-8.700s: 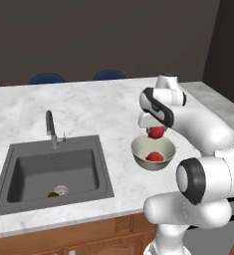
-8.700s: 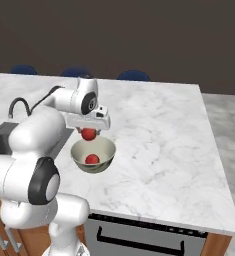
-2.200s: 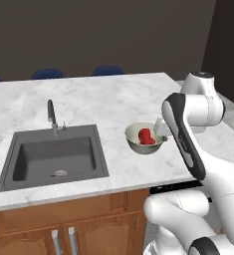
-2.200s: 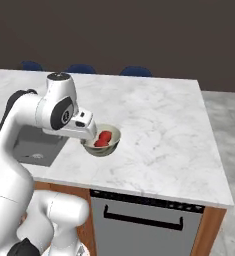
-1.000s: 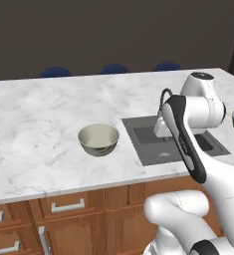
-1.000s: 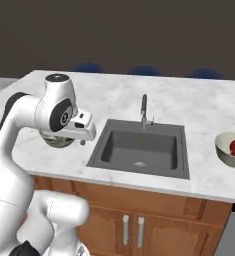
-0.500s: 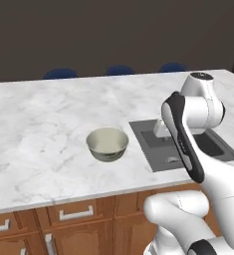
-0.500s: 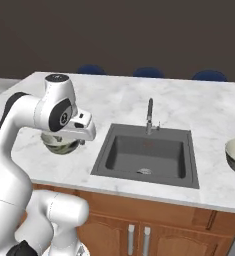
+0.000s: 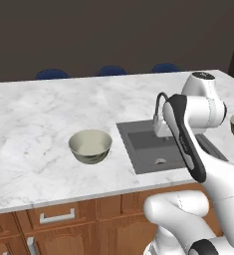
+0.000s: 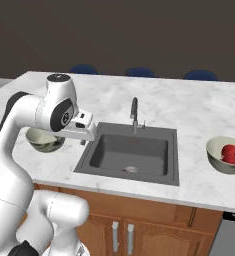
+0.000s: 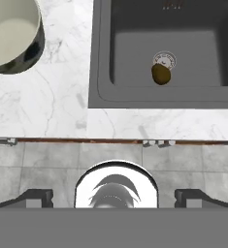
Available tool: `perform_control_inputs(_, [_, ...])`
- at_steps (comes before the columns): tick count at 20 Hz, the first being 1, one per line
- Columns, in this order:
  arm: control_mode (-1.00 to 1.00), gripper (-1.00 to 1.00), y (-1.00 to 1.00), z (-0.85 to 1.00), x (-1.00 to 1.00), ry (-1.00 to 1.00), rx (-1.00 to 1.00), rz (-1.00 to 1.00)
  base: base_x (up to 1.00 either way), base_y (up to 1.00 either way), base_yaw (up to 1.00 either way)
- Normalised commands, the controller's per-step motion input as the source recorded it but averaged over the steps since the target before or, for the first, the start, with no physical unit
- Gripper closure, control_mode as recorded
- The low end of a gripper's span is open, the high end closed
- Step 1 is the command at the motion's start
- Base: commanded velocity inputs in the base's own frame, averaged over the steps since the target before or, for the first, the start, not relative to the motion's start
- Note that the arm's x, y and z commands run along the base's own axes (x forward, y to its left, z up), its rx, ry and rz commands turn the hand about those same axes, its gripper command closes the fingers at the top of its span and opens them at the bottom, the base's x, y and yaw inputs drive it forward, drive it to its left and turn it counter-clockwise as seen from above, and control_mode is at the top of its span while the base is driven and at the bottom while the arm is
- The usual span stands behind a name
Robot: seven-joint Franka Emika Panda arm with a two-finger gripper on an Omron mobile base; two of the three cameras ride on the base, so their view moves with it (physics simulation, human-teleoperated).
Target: Pick the onions from the cabinet and place them in one bowl. Pick the avocado from the sink and place it in the other bowl.
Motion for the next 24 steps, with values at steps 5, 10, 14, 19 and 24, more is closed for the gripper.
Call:
perform_control_inputs(5, [1.00, -1.00, 0.00, 0.00, 0.00, 0.00, 0.00, 0.00, 0.18, -0.02, 0.00])
perform_control_inputs(10, [1.00, -1.00, 0.00, 0.00, 0.00, 0.00, 0.00, 0.00, 0.35, 0.04, 0.00])
perform_control_inputs(14, [1.00, -1.00, 0.00, 0.00, 0.00, 0.00, 0.00, 0.00, 0.54, 0.12, 0.00])
perform_control_inputs(19, [1.00, -1.00, 0.00, 0.00, 0.00, 0.00, 0.00, 0.00, 0.54, 0.18, 0.00])
perform_control_inputs(24, [1.00, -1.00, 0.00, 0.00, 0.00, 0.00, 0.00, 0.00, 0.36, 0.08, 0.00])
